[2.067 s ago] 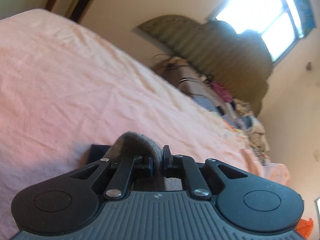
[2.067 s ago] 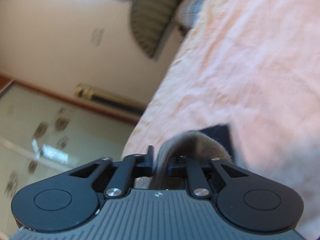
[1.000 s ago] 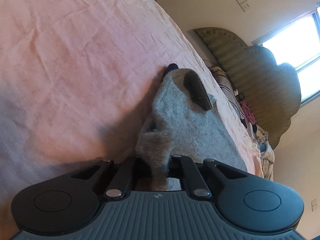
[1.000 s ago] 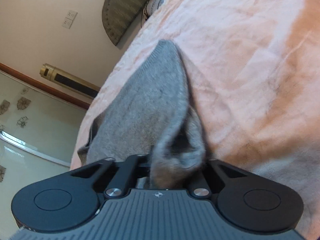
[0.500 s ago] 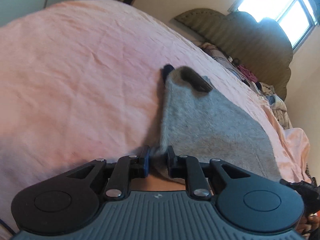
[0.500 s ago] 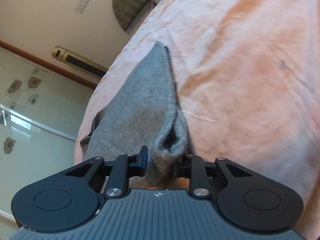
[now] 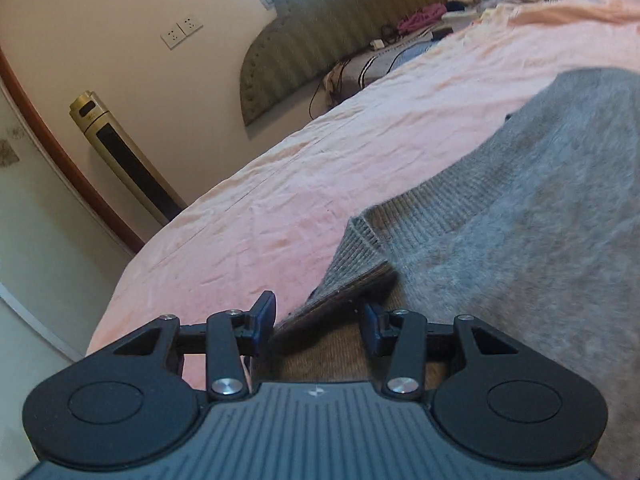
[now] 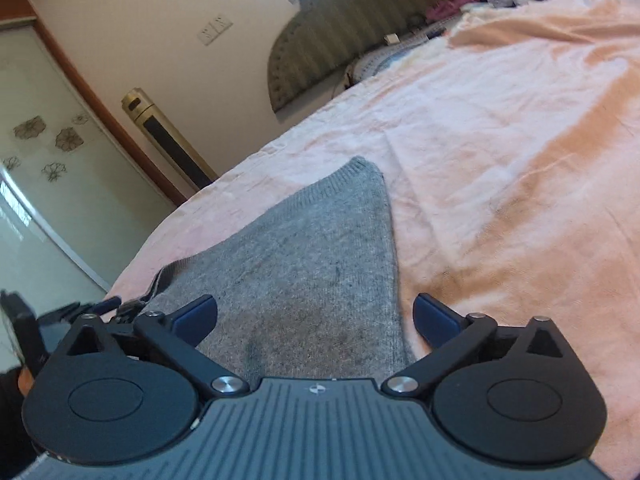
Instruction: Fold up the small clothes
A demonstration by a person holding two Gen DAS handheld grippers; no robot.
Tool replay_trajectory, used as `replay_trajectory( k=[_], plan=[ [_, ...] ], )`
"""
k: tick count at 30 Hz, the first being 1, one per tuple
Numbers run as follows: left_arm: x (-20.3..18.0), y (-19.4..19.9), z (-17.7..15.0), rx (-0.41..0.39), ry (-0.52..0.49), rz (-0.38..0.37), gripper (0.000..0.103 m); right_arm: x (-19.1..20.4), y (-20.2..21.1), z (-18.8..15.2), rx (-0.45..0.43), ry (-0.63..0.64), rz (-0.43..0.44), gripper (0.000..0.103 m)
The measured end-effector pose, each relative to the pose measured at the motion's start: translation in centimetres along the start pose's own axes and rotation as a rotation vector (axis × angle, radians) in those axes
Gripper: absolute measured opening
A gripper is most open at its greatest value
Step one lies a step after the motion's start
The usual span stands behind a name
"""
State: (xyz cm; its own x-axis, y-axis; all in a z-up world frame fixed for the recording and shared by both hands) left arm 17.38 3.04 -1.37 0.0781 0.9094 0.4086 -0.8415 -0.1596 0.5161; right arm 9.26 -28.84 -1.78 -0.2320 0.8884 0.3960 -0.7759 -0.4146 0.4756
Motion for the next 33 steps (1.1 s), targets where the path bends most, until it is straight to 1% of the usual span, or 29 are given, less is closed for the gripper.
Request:
replay_trajectory(
  k=[1,2,3,5,6,7,8,9,10,11,12,13,14,15,16,17,18,19,20,21,23,24,25,26,27,28,30,31,33],
  plan=[
    [0.2,-0.9,0.2,0.014,0.007,0.011,0.04,0.1,0.1,0.0,0.002,0.009,-0.005,0.103],
    [0.6,-1.6,0.4,0.035,0.036,0.005,0.02,0.1,0.1,0.0,0.001,0.009,-0.004,0.103],
    [1.6,-2.5,0.4,0.075,0.13,-0.017,0.012,0.0,0.1,0.0,-0.003,0.004,0.002,0.103],
    [4.9,-4.0,0.3,0.178,0.42,-0.044,0.011,-0.4,0.1,0.1,-0.01,-0.011,0.018,0.103],
    [6.2,-4.2,0.0,0.2,0.529,-0.054,0.014,-0.5,0.2,0.1,-0.015,-0.021,0.026,0.103],
    [7.4,-4.0,-0.4,0.199,0.633,-0.071,0.014,-0.7,0.3,0.1,-0.021,-0.033,0.037,0.103],
    [8.1,-3.5,-0.8,0.196,0.686,-0.076,0.017,-0.9,0.4,0.1,-0.025,-0.043,0.044,0.103],
    [8.5,-2.7,-1.1,0.192,0.712,-0.059,0.02,-1.0,0.4,0.2,-0.029,-0.052,0.05,0.103],
    [8.6,-1.6,-1.4,0.174,0.718,-0.044,0.031,-1.1,0.4,0.2,-0.031,-0.058,0.055,0.103],
    [8.5,-0.4,-1.3,0.147,0.713,-0.039,0.044,-1.1,0.5,0.1,-0.032,-0.061,0.056,0.103],
    [8.2,0.9,-1.5,0.116,0.708,-0.043,0.051,-1.1,0.4,0.2,-0.03,-0.061,0.056,0.103],
    [7.7,2.5,-1.4,0.072,0.701,-0.06,0.063,-1.0,0.3,0.4,-0.016,-0.06,0.047,0.103],
    [7.2,4.1,-1.4,0.032,0.692,-0.085,0.07,-0.8,0.2,0.7,0.009,-0.062,0.028,0.103],
    [6.5,5.6,-1.4,-0.007,0.675,-0.125,0.072,-0.4,0.2,1.3,0.034,-0.073,-0.005,0.1],
    [5.6,6.8,-0.9,-0.045,0.65,-0.174,0.074,0.1,0.2,2.2,0.032,-0.09,-0.027,0.1],
    [4.6,7.6,-0.6,-0.067,0.621,-0.211,0.077,1.1,0.2,3.3,0.004,-0.088,-0.008,0.101],
    [3.3,8.0,-0.3,-0.071,0.579,-0.234,0.077,2.2,0.0,4.2,-0.014,-0.069,0.024,0.103],
    [2.2,7.9,0.0,-0.063,0.531,-0.242,0.077,3.8,-0.8,5.1,-0.013,-0.027,0.06,0.103],
    [1.0,7.4,0.1,-0.051,0.485,-0.234,0.077,5.4,-1.9,5.6,0.015,0.028,0.077,0.103],
    [0.1,6.8,0.1,-0.033,0.453,-0.219,0.077,6.6,-3.1,5.6,0.053,0.087,0.076,0.103],
    [-1.1,4.9,-1.0,0.031,0.396,-0.175,0.079,8.7,-6.2,4.5,0.16,0.237,0.032,0.103],
    [-1.0,4.2,-1.9,0.042,0.397,-0.173,0.08,8.8,-7.4,3.5,0.208,0.297,-0.006,0.102],
    [-0.4,4.1,-2.6,0.021,0.445,-0.217,0.08,8.6,-8.2,2.0,0.246,0.37,-0.053,0.103],
    [0.7,3.8,-3.2,0.049,0.514,-0.261,0.085,8.7,-7.8,1.0,0.193,0.475,-0.065,0.103],
    [1.5,3.4,-3.6,0.067,0.553,-0.258,0.089,8.7,-7.4,0.0,0.174,0.56,-0.071,0.103],
    [2.0,3.2,-3.8,0.075,0.576,-0.265,0.092,8.5,-6.9,0.1,0.164,0.534,-0.063,0.103],
    [2.0,3.2,-3.7,0.078,0.565,-0.265,0.093,7.8,-6.5,0.4,0.156,0.5,-0.054,0.103],
    [1.7,3.3,-3.5,0.078,0.551,-0.245,0.093,7.8,-6.4,0.5,0.158,0.501,-0.057,0.103],
    [1.3,4.4,-3.2,0.07,0.517,-0.182,0.093,8.5,-5.9,0.6,0.186,0.533,-0.115,0.103]
  ],
)
Point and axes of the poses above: each gripper's, at about its wrist camera, not at the fingertips, and y roughly against the way its jaws point, x to its left, z to its top, the point moved 5 cm from there along -y, roughly the way its jaws point, and after that the axes turned 11 degrees about y, right-handed, at the moved point
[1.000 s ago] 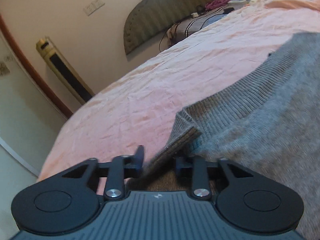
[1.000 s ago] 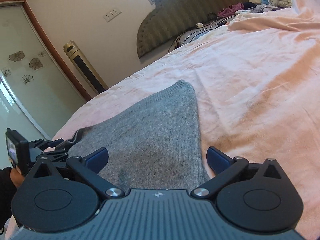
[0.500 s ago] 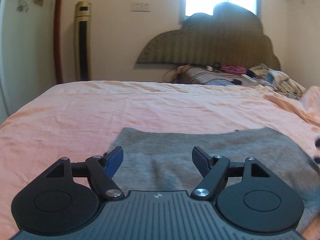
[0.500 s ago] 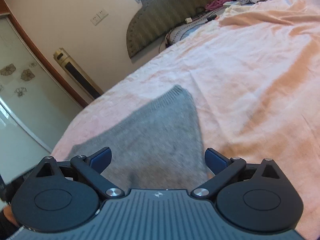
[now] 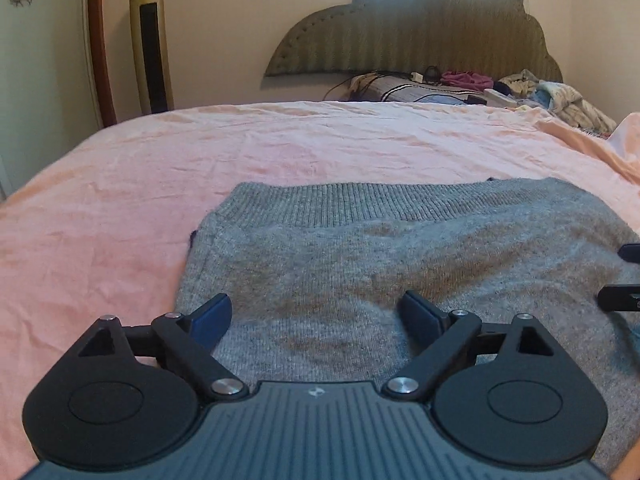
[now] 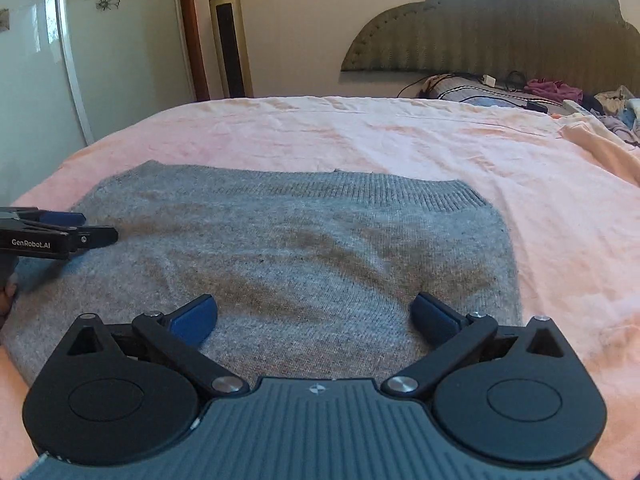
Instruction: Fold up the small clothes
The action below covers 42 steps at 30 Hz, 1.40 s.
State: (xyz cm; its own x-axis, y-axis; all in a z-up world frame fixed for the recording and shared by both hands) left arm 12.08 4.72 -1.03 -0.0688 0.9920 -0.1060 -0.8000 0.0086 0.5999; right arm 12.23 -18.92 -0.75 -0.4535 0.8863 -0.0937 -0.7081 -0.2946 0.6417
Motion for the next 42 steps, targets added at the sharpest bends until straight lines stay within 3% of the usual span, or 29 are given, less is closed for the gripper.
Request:
replay_trajectory(
  k=[1,4,6,7,9,14,16,18,19,21,25,29,32,34,38,42],
  plan=[
    [-0.4,1.0,-0.1,-0.009,-0.005,0.018,0.092,0.2,0.6,0.0,0.02,-0.018,-0.02,0.103],
    [-1.2,3.7,-1.1,-0.008,0.006,-0.062,0.092,0.2,2.8,-0.3,-0.017,-0.08,0.029,0.103],
    [-1.4,3.6,-2.5,0.023,-0.009,-0.047,0.093,0.2,2.6,-1.4,0.022,-0.086,0.029,0.103],
    [-1.0,3.3,-3.1,0.01,0.004,-0.061,0.093,0.2,1.9,-2.2,0.056,-0.075,0.016,0.103],
    [0.0,2.9,-2.8,0.025,0.073,-0.093,0.097,0.8,1.8,-3.1,0.014,0.024,-0.013,0.103],
    [-0.6,4.1,-2.6,0.056,0.066,-0.039,0.098,1.0,2.1,-2.1,0.068,-0.002,-0.031,0.103],
    [-0.9,5.8,-2.9,0.057,0.101,-0.093,0.098,1.8,3.3,-1.7,0.053,-0.028,-0.015,0.103],
    [-1.0,6.0,-4.0,0.08,0.111,-0.097,0.098,2.7,3.6,-2.2,0.046,-0.019,0.007,0.103],
    [-1.0,5.4,-4.9,0.096,0.099,-0.07,0.098,3.1,2.8,-2.9,0.08,-0.001,0.001,0.103],
    [-1.7,5.3,-5.7,0.053,0.032,-0.038,0.101,3.4,2.8,-3.6,0.026,0.038,-0.014,0.103],
    [-1.7,5.3,-5.5,0.053,0.047,-0.029,0.102,2.9,3.2,-2.0,0.098,-0.023,-0.03,0.103],
    [-1.7,5.2,-5.4,0.052,0.05,-0.03,0.102,4.1,3.5,-0.2,0.043,-0.048,0.045,0.103],
    [-1.7,5.2,-5.5,0.052,0.05,-0.031,0.102,4.9,1.1,-0.6,0.113,-0.003,0.022,0.103],
    [-1.7,5.2,-5.5,0.052,0.051,-0.032,0.103,5.6,0.8,-1.2,0.073,0.091,-0.005,0.103],
    [-1.6,5.2,-5.5,0.049,0.057,-0.036,0.103,5.2,0.9,0.5,0.201,0.087,0.067,0.103],
    [-1.6,5.2,-5.5,0.049,0.058,-0.037,0.103,3.6,0.4,4.1,0.144,0.05,0.061,0.103]
  ],
)
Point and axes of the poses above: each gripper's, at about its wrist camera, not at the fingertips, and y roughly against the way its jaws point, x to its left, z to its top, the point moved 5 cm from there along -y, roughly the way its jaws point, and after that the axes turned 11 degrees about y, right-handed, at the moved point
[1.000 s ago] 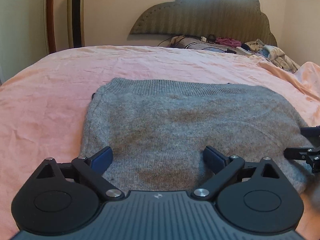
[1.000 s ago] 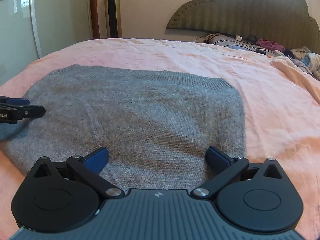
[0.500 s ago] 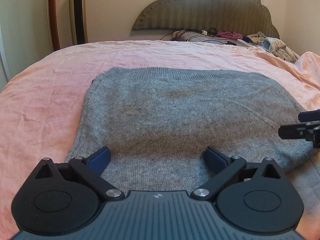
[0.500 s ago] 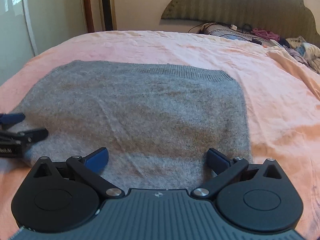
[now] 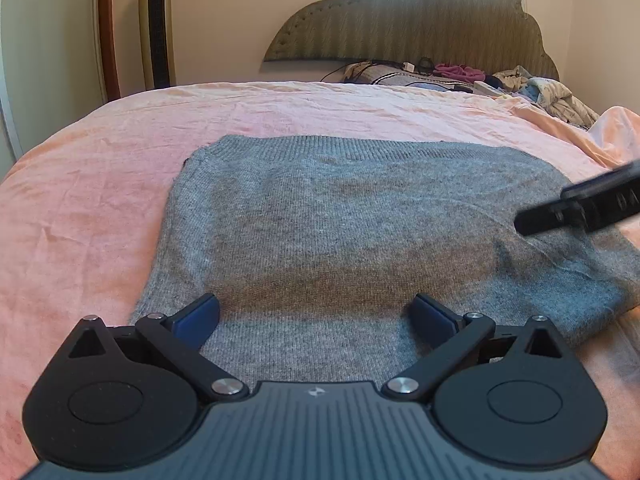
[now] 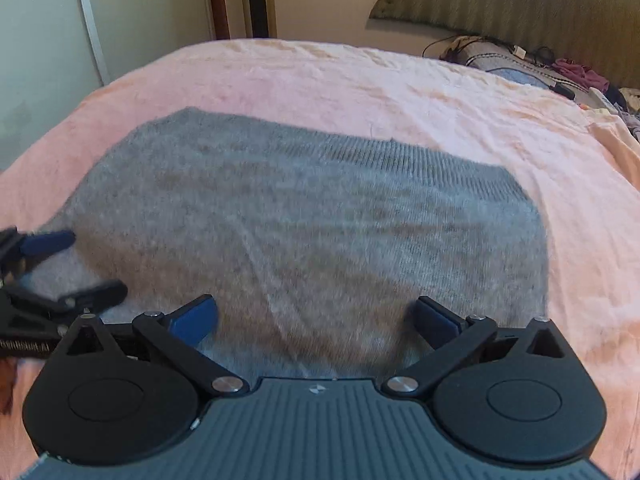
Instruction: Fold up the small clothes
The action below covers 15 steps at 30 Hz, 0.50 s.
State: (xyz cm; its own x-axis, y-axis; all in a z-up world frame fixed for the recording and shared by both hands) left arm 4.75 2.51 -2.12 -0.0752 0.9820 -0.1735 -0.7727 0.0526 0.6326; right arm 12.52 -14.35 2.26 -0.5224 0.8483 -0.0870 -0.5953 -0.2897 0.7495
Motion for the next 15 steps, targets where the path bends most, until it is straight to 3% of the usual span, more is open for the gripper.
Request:
replay_trajectory(
  k=[3,6,9,13,15],
  plan=[
    [0.0,0.0,0.0,-0.001,0.001,-0.002,0.103,-1.7,-2.3,2.8,-0.009,0.006,-0.063,0.103],
    [0.0,0.0,0.0,-0.001,0.003,-0.003,0.103,-3.0,-6.5,3.2,0.064,0.034,-0.113,0.103],
    [0.3,0.8,-0.1,-0.027,0.022,0.015,0.103,-3.9,-7.3,1.3,-0.121,-0.032,-0.089,0.103],
    [2.2,4.3,0.0,-0.133,0.076,0.031,0.103,-4.4,-6.3,0.7,-0.155,-0.069,-0.087,0.103],
    [4.0,4.9,0.8,-0.157,0.111,0.079,0.103,-4.6,-6.3,0.7,-0.16,-0.079,-0.082,0.103]
  ],
)
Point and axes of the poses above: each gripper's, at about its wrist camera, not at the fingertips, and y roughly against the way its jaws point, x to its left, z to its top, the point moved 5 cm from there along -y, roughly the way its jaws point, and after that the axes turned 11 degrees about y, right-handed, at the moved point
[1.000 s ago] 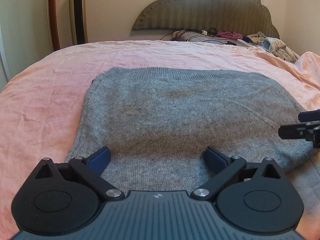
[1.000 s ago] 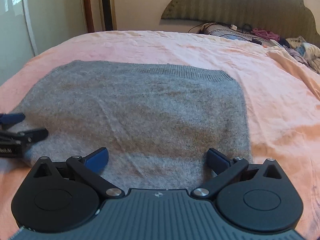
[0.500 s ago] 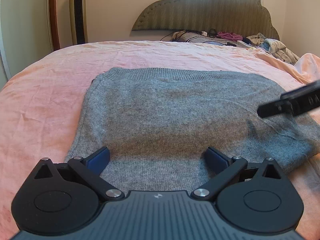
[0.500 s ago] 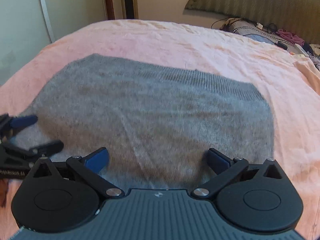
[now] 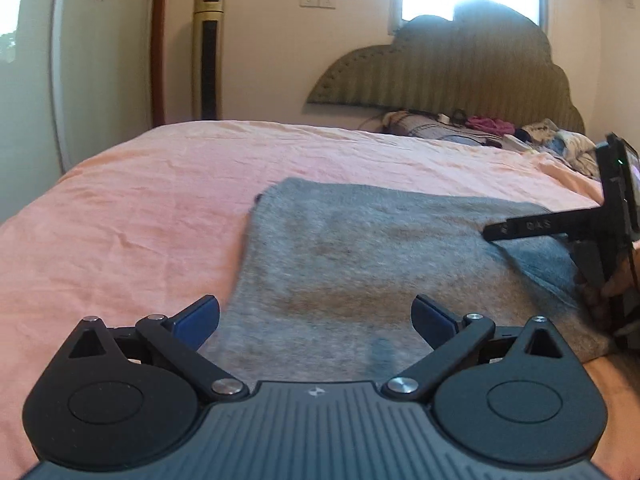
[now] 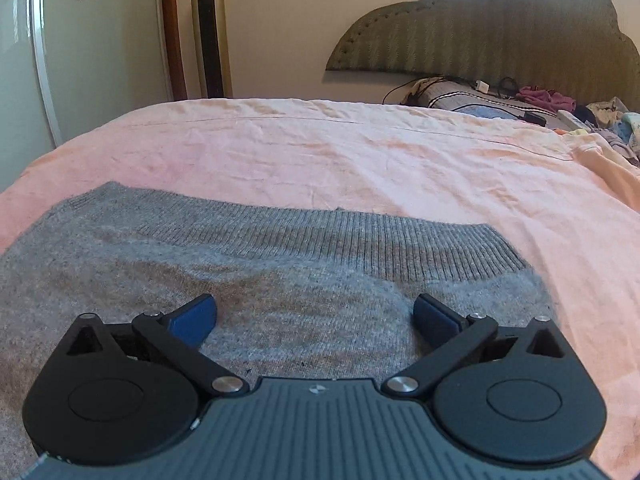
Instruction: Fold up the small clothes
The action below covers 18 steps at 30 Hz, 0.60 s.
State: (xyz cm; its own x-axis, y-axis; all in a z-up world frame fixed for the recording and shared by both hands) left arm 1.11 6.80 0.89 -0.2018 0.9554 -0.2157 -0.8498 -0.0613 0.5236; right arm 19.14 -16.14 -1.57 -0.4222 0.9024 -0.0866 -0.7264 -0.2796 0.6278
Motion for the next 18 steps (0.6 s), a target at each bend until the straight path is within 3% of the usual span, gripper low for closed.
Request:
replay_trajectory(
  k=[2,4,5,7,11,12,13,14,18],
  plan=[
    [1.7,-0.5,1.0,0.005,0.044,0.029,0.102,0.1,-0.1,0.2,0.005,0.007,-0.009,0.103],
    [3.0,-1.4,1.5,0.064,0.087,0.03,0.098,0.2,-0.2,0.2,0.007,0.015,-0.018,0.103],
    [3.4,-1.9,1.6,0.109,0.107,0.01,0.073,0.2,-0.1,0.2,0.005,0.014,-0.018,0.103],
    [4.1,-2.8,1.3,0.199,0.162,-0.012,0.033,0.3,0.0,0.0,0.001,0.005,-0.016,0.103],
    [4.4,-2.7,0.9,0.208,0.185,-0.006,0.032,0.2,0.0,0.0,-0.002,0.0,-0.018,0.103],
    [4.5,-2.7,0.9,0.21,0.188,-0.01,0.028,0.2,0.0,-0.1,-0.002,-0.001,-0.018,0.103],
    [4.5,-2.7,1.0,0.215,0.196,-0.022,0.012,0.2,0.0,-0.1,-0.003,-0.003,-0.017,0.103],
    [4.6,-2.6,1.1,0.219,0.217,-0.035,0.008,0.2,0.1,-0.1,-0.003,-0.005,-0.015,0.103],
    [4.8,-0.5,2.4,0.2,0.288,-0.086,0.004,0.2,0.1,-0.2,-0.005,-0.007,-0.015,0.103]
  ],
)
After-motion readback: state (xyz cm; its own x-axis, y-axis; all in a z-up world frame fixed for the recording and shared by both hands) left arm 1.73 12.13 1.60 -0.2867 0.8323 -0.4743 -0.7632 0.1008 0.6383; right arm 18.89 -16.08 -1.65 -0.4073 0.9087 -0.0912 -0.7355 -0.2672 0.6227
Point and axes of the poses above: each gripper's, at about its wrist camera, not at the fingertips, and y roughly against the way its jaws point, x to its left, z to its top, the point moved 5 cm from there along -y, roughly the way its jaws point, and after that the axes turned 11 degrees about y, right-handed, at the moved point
